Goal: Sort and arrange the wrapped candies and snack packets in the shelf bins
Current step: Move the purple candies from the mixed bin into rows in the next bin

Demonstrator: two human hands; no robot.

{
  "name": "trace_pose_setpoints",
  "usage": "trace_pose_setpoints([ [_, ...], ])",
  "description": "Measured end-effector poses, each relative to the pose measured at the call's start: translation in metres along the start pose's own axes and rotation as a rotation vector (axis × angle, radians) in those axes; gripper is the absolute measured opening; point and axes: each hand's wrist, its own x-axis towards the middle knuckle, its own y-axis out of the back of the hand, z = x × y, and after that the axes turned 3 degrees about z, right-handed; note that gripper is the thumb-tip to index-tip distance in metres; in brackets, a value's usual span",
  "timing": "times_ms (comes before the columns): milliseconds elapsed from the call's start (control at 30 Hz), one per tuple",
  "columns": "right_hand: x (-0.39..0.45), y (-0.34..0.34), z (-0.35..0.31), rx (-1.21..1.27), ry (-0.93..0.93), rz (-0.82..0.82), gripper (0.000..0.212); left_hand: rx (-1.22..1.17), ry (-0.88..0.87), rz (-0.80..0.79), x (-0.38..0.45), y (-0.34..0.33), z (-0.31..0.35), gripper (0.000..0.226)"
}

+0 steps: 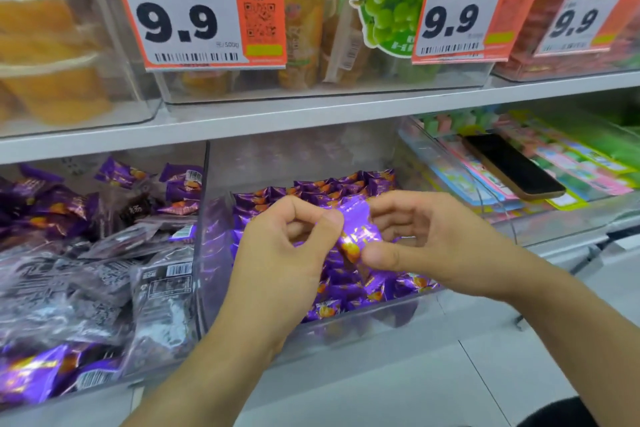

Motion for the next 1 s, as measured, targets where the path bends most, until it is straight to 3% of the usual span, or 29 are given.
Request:
trace_pose_setpoints([
  [100, 0.0, 0.005, 0.005, 0.053, 0.014, -0.047, 0.045, 0.017, -0.027, -0.02, 0.0, 0.002, -0.004, 0.01],
  [233, 0.001, 0.008, 0.009, 0.01, 0.057, -0.114, 0.03, -0.034, -0.012, -0.061, -0.002, 0.002, -0.002, 0.011],
  [333, -0.001, 0.018, 0.006, -0.043, 0.056, -0.113, 0.034, 0.119, -0.037, -0.106, -0.001, 0.002, -0.005, 0.015],
  [467, 0.024, 0.043, 0.006, -0.3, 0.1, 0.047, 0.043, 0.401, -0.041, -0.306, 0.0, 0.011, -0.013, 0.046],
  [567, 0.065, 0.065, 0.014, -0.807, 0.102, 0.089, 0.054, 0.657, -0.136, -0.484, -0.004, 0.018, -0.017, 0.044],
  [667, 0.099, 0.077, 0.025, -1.168, -0.005, -0.031, 0.067, 0.819, -0.22, -0.506, -0.007, 0.023, -0.021, 0.034],
  [800, 0.122, 0.077, 0.04, -1.454, -0.076, -0.131, 0.05, 0.763, -0.19, -0.484, -0.002, 0.028, -0.025, 0.015],
  [900, 0.134, 0.068, 0.052, -1.474, -0.097, -0.179, 0.028, 0.675, -0.159, -0.491, 0.0, 0.031, -0.027, 0.014],
  [1000, 0.141, 0.063, 0.063, -1.46, -0.135, -0.208, 0.03, 0.646, -0.159, -0.507, 0.001, 0.031, -0.028, 0.014],
])
